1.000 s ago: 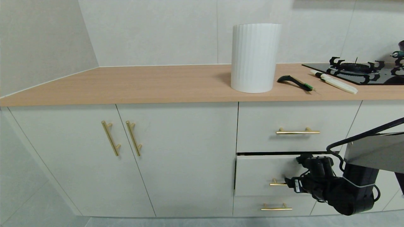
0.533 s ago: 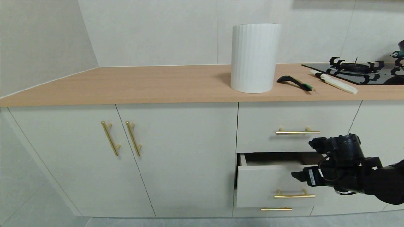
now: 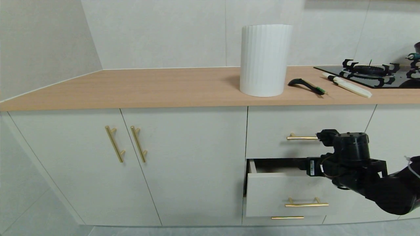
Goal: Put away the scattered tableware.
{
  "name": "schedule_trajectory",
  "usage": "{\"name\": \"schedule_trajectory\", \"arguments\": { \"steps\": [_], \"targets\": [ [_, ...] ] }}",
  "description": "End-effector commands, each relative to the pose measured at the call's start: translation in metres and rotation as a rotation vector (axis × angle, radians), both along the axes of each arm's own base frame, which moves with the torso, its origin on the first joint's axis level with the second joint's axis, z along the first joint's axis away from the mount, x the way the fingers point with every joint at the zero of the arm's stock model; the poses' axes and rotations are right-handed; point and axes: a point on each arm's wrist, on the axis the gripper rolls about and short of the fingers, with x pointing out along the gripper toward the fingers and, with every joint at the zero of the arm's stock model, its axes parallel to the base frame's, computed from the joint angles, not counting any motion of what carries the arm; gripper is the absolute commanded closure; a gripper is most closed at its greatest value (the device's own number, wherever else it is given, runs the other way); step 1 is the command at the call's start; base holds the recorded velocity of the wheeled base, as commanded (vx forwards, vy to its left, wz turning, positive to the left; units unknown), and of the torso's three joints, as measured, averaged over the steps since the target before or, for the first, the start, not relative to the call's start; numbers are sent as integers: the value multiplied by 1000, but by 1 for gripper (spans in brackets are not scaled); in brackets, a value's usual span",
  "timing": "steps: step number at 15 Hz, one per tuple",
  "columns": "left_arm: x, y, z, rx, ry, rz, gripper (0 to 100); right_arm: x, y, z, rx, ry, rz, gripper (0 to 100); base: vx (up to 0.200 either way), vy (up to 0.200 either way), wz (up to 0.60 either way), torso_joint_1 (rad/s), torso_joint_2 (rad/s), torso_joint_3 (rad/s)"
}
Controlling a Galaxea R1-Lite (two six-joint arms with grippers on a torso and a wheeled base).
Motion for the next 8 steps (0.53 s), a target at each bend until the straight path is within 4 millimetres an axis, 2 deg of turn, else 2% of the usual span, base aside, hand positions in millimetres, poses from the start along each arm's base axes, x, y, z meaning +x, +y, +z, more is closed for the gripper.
{"name": "schedule_trajectory", "arguments": {
  "steps": [1,5,8],
  "targets": [
    [0,0,0,0,0,-1,0,14,2,-43,-21,57,-12,0,0,0,0,0,0,0],
    [0,0,0,0,0,1,0,24,0,-65,-27,43,-31,0,0,0,0,0,0,0],
    [0,0,0,0,0,-1,0,24,0,-68,-29,51,-31,0,0,0,0,0,0,0]
  ]
}}
